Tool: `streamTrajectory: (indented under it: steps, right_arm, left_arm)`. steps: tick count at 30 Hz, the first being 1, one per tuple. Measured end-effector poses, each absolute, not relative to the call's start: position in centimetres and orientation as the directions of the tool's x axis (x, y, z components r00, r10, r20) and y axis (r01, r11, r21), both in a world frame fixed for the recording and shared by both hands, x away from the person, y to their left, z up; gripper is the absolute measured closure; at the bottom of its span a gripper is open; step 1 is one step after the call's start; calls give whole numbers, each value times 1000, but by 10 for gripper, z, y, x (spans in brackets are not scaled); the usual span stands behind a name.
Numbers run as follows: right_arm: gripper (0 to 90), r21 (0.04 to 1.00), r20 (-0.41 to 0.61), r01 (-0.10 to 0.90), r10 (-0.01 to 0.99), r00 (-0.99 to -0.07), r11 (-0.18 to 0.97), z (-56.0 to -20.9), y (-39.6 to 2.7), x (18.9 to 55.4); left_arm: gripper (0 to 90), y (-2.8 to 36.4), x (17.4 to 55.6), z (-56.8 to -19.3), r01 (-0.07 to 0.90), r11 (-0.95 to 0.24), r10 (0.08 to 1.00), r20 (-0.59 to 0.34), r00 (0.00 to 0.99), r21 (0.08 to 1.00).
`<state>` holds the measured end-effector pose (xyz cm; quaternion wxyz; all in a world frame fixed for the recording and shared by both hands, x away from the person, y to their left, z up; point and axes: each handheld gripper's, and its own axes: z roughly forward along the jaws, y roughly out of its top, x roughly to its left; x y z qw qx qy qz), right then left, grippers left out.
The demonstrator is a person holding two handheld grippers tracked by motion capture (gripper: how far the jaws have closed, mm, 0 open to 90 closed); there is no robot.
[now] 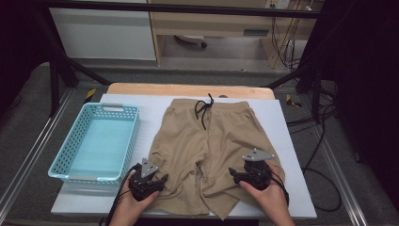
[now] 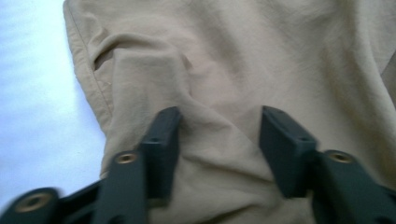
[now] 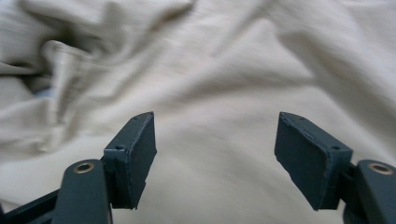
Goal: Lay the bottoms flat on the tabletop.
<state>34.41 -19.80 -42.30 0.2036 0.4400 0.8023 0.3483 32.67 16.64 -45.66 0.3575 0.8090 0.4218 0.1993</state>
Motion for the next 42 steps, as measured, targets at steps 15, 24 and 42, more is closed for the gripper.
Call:
streamTrajectory:
  steps: [15,24,42]
  right_arm:
    - [267,723,-51,592,882,-468,356,-436,-219,344]
    - [215,716,-19,628,908,-418,304,-436,-238,345]
    - [176,718,0,641,922,-387,269,-433,-260,344]
  left_arm:
    - [846,166,325,-457,524,-400,821,39,570,752]
    - [900,168,326,-455,530,-411,811,32,584,742]
    - [900,167,315,-451,538,-428,790,12,613,727]
